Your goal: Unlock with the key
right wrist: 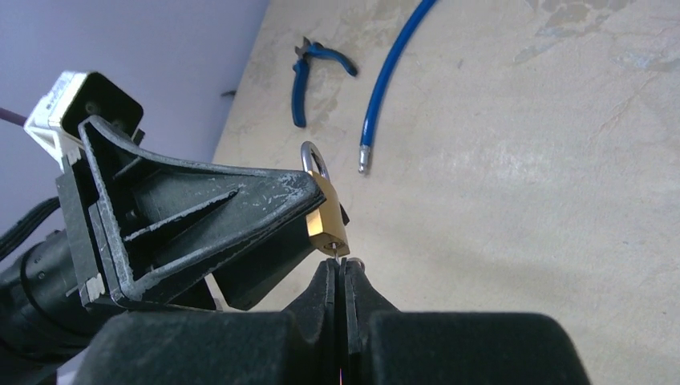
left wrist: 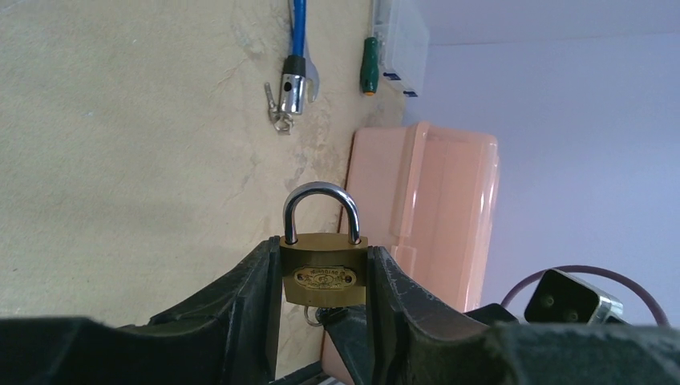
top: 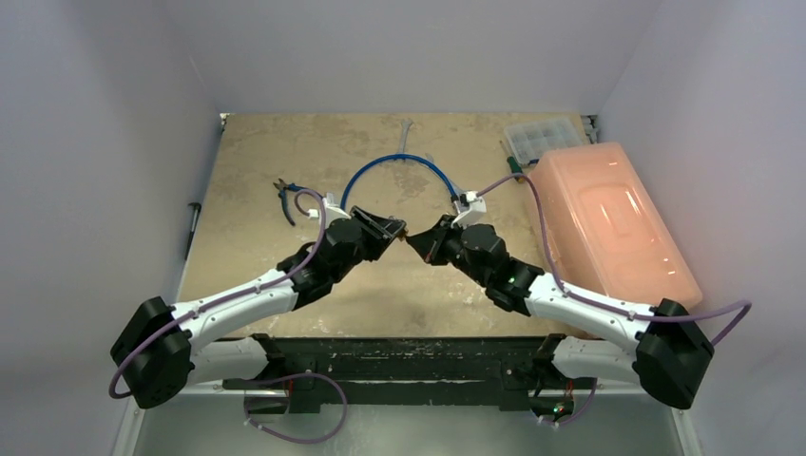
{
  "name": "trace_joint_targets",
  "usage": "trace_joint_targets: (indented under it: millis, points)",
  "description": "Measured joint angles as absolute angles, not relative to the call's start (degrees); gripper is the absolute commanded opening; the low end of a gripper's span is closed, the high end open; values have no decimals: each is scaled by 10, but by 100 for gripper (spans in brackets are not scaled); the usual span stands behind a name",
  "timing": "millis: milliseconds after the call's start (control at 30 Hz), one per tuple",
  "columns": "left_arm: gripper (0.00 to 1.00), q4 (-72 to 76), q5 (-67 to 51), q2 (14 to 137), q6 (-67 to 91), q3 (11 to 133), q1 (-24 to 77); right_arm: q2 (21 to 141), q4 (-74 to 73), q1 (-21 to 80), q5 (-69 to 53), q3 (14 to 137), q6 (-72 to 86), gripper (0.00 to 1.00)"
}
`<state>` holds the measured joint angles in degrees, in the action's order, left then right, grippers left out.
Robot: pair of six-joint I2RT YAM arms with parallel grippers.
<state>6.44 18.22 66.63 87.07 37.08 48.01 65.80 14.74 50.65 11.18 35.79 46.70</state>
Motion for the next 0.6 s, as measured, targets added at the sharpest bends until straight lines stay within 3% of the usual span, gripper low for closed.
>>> trace_joint_targets:
  millis: [600]
  points:
    - [0,144,193,631,809,345,480,649,234,472,49,329,555,0]
